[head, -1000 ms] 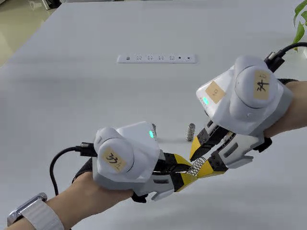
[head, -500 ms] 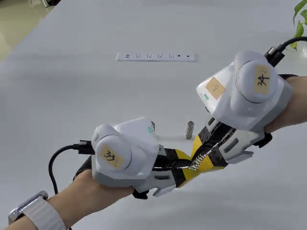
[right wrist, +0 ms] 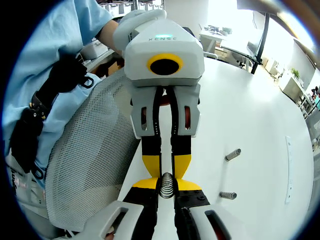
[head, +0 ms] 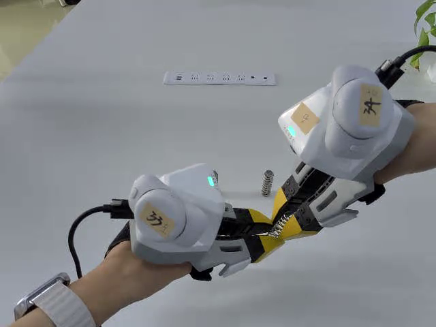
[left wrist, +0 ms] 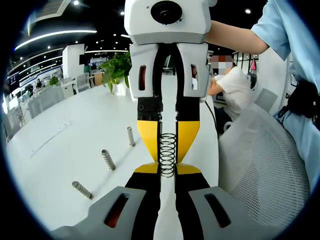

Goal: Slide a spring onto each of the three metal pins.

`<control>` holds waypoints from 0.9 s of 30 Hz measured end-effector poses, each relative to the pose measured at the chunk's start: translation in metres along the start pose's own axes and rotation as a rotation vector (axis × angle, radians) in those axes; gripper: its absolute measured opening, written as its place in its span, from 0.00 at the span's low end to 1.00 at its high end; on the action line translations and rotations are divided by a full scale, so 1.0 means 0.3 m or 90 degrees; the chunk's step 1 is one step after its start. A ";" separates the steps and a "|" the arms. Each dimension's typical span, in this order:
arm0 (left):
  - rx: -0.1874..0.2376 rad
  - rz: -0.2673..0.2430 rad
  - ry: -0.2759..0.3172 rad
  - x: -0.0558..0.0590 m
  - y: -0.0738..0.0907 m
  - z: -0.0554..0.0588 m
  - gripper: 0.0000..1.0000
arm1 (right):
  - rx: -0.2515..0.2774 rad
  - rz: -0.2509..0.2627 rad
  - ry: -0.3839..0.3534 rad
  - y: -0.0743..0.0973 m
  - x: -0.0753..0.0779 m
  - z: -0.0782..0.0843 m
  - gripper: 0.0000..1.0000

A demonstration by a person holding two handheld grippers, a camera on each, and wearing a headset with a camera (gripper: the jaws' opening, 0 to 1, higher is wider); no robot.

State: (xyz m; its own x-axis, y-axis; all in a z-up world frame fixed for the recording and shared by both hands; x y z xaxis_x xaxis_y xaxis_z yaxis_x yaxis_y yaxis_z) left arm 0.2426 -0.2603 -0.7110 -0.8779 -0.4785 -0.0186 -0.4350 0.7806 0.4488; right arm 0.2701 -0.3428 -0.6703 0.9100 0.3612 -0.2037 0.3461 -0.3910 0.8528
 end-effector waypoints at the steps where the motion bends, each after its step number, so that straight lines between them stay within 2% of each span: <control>1: 0.000 -0.001 0.001 0.001 0.000 0.001 0.06 | 0.002 0.000 -0.003 -0.001 0.001 0.001 0.08; 7: -0.002 -0.003 0.007 0.007 -0.004 0.003 0.06 | 0.000 -0.004 -0.008 -0.005 0.000 0.005 0.07; 16: 0.004 -0.022 -0.005 0.006 -0.003 0.007 0.07 | -0.004 0.001 -0.007 -0.006 0.009 0.005 0.07; 27: -0.001 -0.041 0.015 -0.003 0.010 0.033 0.09 | 0.004 -0.004 -0.010 -0.013 0.017 0.001 0.07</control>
State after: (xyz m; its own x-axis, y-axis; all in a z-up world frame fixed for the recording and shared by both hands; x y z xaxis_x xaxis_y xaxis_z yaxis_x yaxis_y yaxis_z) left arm 0.2401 -0.2536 -0.7186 -0.8430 -0.5373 -0.0270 -0.4905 0.7469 0.4490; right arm 0.2733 -0.3397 -0.6748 0.9115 0.3499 -0.2161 0.3525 -0.3940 0.8488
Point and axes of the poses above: the centre of the closed fingertips' face, and the gripper's own axes: y roughly backward along the fingers, x roughly to its right, z roughly out of its underside, the point moved 8 cm from there along y, roughly backward along the fingers, and after that the axes turned 9 degrees about -z, right-handed, at the moved point
